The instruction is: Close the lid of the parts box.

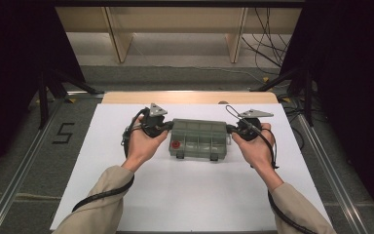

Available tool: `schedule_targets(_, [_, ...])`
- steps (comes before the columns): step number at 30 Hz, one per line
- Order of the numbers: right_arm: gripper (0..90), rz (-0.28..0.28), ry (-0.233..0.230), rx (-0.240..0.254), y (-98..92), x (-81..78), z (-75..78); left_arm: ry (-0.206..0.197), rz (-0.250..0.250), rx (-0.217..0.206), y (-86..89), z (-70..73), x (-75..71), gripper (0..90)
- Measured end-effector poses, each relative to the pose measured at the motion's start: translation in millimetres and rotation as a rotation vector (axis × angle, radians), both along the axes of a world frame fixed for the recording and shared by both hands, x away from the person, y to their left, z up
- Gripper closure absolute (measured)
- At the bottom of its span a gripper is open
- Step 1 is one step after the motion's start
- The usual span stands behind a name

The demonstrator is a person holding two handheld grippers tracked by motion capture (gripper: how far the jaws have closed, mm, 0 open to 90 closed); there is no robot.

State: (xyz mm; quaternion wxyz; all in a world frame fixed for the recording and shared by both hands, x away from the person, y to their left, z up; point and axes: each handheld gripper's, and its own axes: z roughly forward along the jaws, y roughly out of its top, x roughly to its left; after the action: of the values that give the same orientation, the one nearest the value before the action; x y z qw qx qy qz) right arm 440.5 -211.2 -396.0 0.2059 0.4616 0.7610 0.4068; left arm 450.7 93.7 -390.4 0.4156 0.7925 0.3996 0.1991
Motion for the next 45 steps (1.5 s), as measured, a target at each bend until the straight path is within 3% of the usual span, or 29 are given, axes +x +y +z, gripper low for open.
schedule_targets(15, [90.0, 0.003, 0.021, -0.003, 1.6, -0.8, -2.4, 0.015, -0.007, 0.014, -1.3, -2.4, -0.2, 90.0])
schedule_targets(17, [90.0, 0.02, 0.013, -0.024, -0.3, -0.2, -3.4, 0.017, -0.014, 0.029, -0.4, -2.3, -0.3, 90.0])
schedule_targets(20, [90.0, 0.008, 0.033, -0.007, 1.3, -1.0, -3.5, 0.021, -0.009, 0.025, -0.9, -3.0, -0.7, 90.0])
schedule_targets(25, [90.0, 0.016, 0.05, -0.019, 0.7, -1.3, -4.5, 0.026, -0.009, 0.027, -1.0, -4.0, -0.5, 90.0])
schedule_targets(27, [90.0, 0.017, 0.031, -0.028, 0.3, -0.5, -6.2, 0.028, -0.005, 0.025, -1.2, -4.4, -0.6, 90.0])
schedule_targets(29, [90.0, 0.005, 0.074, -0.011, 2.1, -2.3, -5.1, 0.031, -0.008, 0.027, -1.0, -4.8, -0.5, 90.0])
schedule_targets(31, [90.0, 0.016, 0.056, -0.018, 1.6, -0.9, -6.4, 0.037, -0.02, 0.05, 0.6, -4.9, -0.3, 90.0])
schedule_targets(34, [90.0, 0.029, 0.059, -0.033, 0.3, -1.0, -6.8, 0.041, -0.01, 0.033, -0.5, -7.0, -0.9, 90.0])
schedule_targets(35, [90.0, 0.004, 0.089, -0.015, 2.3, -3.1, -6.1, 0.045, -0.019, 0.048, 0.6, -7.0, -0.8, 90.0])
schedule_targets(36, [90.0, 0.003, 0.07, -0.022, 2.2, -2.5, -8.0, 0.052, -0.041, 0.083, 3.1, -5.8, -0.4, 90.0])
schedule_targets(43, [90.0, 0.027, 0.068, -0.034, 0.2, -1.6, -9.2, 0.06, -0.039, 0.08, 3.2, -7.2, -0.8, 90.0])
schedule_targets(45, [90.0, 0.01, 0.105, -0.022, 1.7, -4.1, -8.2, 0.063, -0.044, 0.085, 3.4, -7.7, -0.8, 90.0])
